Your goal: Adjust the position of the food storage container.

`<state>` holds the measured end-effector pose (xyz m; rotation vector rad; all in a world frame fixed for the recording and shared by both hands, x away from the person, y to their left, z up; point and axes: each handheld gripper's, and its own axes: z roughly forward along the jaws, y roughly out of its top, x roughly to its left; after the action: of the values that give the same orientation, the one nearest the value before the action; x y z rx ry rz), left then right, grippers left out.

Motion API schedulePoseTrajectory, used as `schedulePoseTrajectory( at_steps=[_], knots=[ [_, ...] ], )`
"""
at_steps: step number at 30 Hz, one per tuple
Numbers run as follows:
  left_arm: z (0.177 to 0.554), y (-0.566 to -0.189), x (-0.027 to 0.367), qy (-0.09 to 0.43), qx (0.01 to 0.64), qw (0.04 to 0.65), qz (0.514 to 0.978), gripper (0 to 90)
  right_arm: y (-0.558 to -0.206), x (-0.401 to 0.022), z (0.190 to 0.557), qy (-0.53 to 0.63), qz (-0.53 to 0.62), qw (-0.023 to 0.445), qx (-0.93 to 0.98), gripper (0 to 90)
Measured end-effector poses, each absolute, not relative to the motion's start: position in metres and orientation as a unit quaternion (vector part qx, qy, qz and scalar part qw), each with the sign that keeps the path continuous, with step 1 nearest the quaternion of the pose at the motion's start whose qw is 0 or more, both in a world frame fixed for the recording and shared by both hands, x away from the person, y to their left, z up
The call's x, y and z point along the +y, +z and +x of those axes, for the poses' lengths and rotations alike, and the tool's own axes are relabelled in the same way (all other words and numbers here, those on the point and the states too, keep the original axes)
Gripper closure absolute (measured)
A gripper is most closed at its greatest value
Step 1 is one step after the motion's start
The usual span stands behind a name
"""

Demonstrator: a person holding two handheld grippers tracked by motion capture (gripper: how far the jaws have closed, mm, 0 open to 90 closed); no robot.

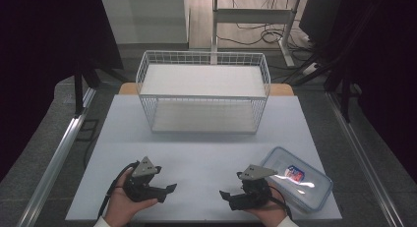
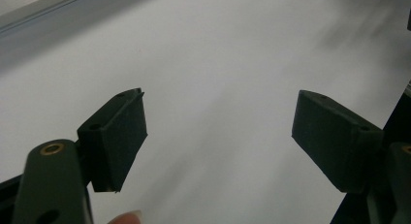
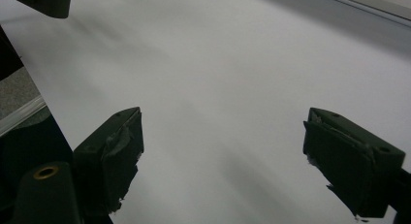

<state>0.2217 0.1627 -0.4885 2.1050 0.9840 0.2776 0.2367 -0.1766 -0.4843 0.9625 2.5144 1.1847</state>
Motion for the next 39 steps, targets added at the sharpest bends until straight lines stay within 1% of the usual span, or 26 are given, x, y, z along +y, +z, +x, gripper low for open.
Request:
schedulePoseTrajectory(
  at_steps=[11, 19, 25, 33, 39],
  knots=[
    [0.222, -0.489, 0.161, 0.106, 0.387, 0.389, 0.830, 19.6, -0.481, -0.177, 0.237, 0.404, 0.324, 0.105, 0.849, 15.6],
    [0.221, -0.491, 0.160, 0.104, 0.383, 0.387, 0.832, 19.6, -0.474, -0.179, 0.236, 0.404, 0.323, 0.114, 0.848, 18.8],
    [0.221, -0.492, 0.160, 0.104, 0.383, 0.385, 0.833, 19.6, -0.465, -0.183, 0.237, 0.412, 0.319, 0.120, 0.845, 24.4],
    [0.221, -0.493, 0.159, 0.102, 0.381, 0.382, 0.836, 19.6, -0.454, -0.193, 0.239, 0.416, 0.323, 0.129, 0.840, 27.7],
    [0.221, -0.494, 0.157, 0.100, 0.381, 0.380, 0.837, 19.5, -0.438, -0.212, 0.247, 0.428, 0.337, 0.145, 0.826, 31.8]
  ],
)
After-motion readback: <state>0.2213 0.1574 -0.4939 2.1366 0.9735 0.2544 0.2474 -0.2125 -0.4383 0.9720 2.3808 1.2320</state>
